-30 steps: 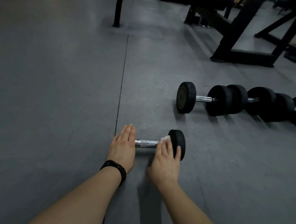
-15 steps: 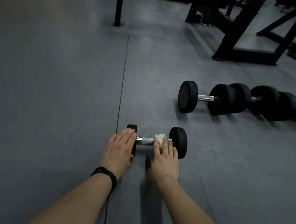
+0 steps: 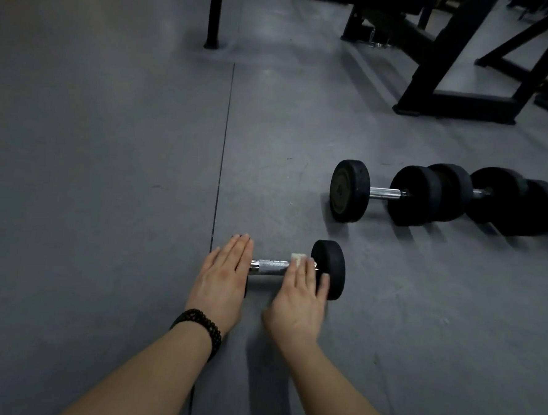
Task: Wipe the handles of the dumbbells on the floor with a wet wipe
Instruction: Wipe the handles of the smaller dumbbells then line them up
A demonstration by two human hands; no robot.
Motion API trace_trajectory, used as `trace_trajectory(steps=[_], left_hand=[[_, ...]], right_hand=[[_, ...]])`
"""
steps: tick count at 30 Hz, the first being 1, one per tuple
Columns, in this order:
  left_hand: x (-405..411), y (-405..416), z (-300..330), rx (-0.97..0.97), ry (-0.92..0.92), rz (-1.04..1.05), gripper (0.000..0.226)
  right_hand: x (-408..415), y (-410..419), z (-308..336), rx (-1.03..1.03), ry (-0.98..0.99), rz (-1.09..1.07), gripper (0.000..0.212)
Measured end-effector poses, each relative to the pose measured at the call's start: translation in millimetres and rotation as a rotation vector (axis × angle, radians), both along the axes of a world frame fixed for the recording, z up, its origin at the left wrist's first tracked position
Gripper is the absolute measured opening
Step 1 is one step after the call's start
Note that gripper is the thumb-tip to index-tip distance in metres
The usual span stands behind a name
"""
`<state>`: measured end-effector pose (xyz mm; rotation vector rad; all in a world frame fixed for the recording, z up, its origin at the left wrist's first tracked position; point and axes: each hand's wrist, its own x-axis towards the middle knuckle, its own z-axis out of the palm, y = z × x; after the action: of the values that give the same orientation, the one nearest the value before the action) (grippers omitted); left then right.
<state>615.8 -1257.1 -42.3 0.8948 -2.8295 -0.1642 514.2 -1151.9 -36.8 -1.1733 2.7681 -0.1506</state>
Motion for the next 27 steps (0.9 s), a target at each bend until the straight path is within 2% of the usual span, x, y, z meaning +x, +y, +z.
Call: trace_trajectory(steps=[3,5,8,11,13,15,17,19,21,25,27], left_hand=[[-7.8,-3.2,6.8,0.038,0.039,0.028,0.076],[-9.8,-5.7,10.8,0.069,0.026,0.027,0.077],[-8.7,-9.2,10.6,0.086,-0.037,0.01,0.1],[-10.2,-9.9,8.7,0.113,-0.016,0.025,0.101],[-11.1,-10.4,12.1,0.127,-0.014,0.015,0.099],[-10.6,-13.6,16.6,0.124,-0.037,-0.005,0.098],[-10.3,-16.8,19.5,0.103,-0.041,-0.018,0.096],[-10.1,-17.8,19.0,0.11,-0.048,-0.017,0.098],[-10.4,-18.3,18.5,0.119,-0.047,-0.016,0.099],[-12.8,-20.5,21.8,0.113,-0.049,-0.018,0.095],[-12.6,-19.9,22.3,0.112,-0.046,-0.02,0.094]], right_hand=[[21.2,-18.2,-8.4,-0.077,-0.034,0.233,0.089],[18.1,-16.6,-14.5,-0.076,0.054,0.32,0.075],[-12.7,2.9,-16.0,-0.014,0.144,0.146,0.072],[-13.7,6.7,-13.1,-0.094,0.095,-0.004,0.088],[7.3,-6.3,-14.9,-0.109,0.046,0.139,0.094],[18.1,-11.0,-18.3,-0.075,0.053,0.276,0.09],[6.4,-2.2,-17.4,-0.024,0.09,0.214,0.082],[-12.8,10.8,-24.5,-0.059,0.174,0.077,0.075],[-12.7,11.5,-23.1,-0.09,0.12,0.022,0.075],[21.0,-14.9,-17.8,-0.101,0.029,0.308,0.083],[14.9,-16.0,-12.5,-0.08,0.087,0.344,0.076]])
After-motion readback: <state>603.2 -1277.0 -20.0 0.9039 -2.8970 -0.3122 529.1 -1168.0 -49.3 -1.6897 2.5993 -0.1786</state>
